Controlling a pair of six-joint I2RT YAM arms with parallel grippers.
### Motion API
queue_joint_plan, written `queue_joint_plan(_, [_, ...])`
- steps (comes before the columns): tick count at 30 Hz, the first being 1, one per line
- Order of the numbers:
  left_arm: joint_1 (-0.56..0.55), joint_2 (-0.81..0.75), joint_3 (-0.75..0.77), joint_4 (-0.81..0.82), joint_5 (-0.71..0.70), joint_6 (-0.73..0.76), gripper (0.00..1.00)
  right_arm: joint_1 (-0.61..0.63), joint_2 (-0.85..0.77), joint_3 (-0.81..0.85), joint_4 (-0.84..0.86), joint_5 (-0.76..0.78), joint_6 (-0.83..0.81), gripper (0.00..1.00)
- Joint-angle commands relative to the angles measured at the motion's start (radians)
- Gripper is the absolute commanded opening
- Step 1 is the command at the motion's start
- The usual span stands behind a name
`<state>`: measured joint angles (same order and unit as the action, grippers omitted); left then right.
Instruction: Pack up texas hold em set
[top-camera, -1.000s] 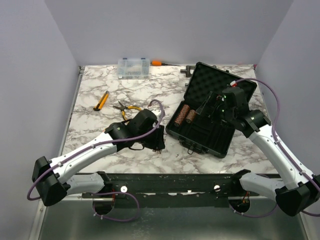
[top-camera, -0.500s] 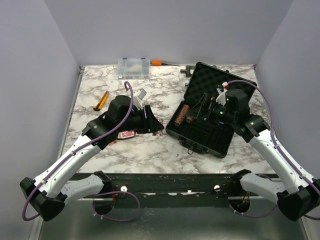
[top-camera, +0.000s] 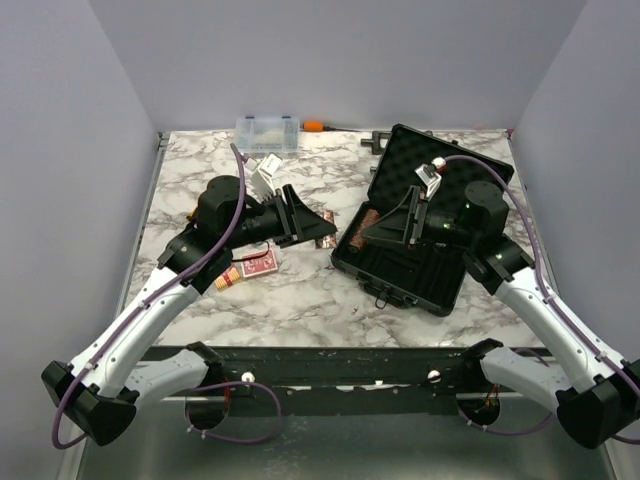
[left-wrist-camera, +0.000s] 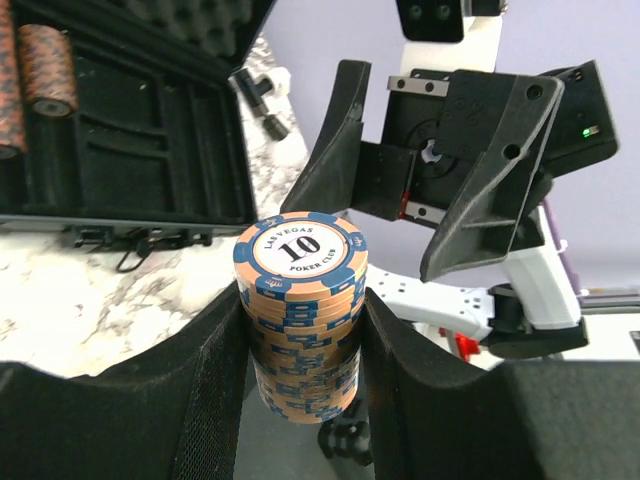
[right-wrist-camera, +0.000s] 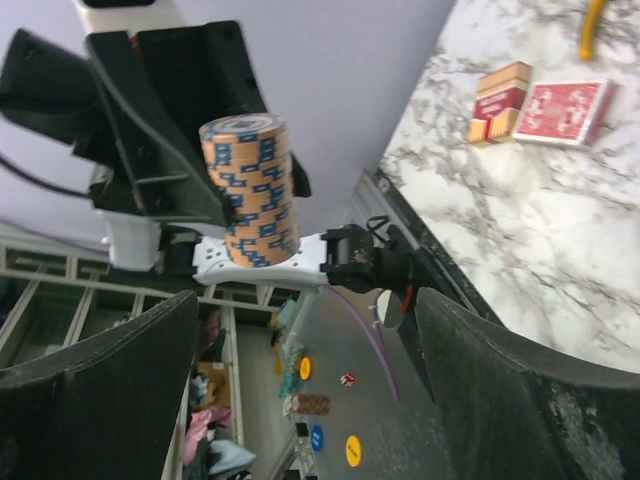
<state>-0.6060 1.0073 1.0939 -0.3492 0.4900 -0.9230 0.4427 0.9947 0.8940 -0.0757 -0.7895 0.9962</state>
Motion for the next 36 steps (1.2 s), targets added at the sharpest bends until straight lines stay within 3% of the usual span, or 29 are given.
queue_joint_plan(1, [0.014, 0.013, 0.045, 0.197, 0.1, -0.087, 0.0, 0.016, 0.009, 0.007, 0.167, -0.122, 0.069, 0.9])
queue_joint_plan(19, [0.018, 0.085, 0.05, 0.33, 0.124, -0.174, 0.0, 0.109, 0.144, 0.053, 0.366, -0.078, 0.13, 0.72])
queue_joint_plan(27, [0.021, 0.092, 0.037, 0.344, 0.107, -0.183, 0.0, 0.137, 0.187, 0.056, 0.433, -0.058, 0.162, 0.59])
queue_joint_plan(36, [0.023, 0.1, 0.02, 0.375, 0.101, -0.188, 0.0, 0.152, 0.21, 0.063, 0.469, -0.042, 0.176, 0.55])
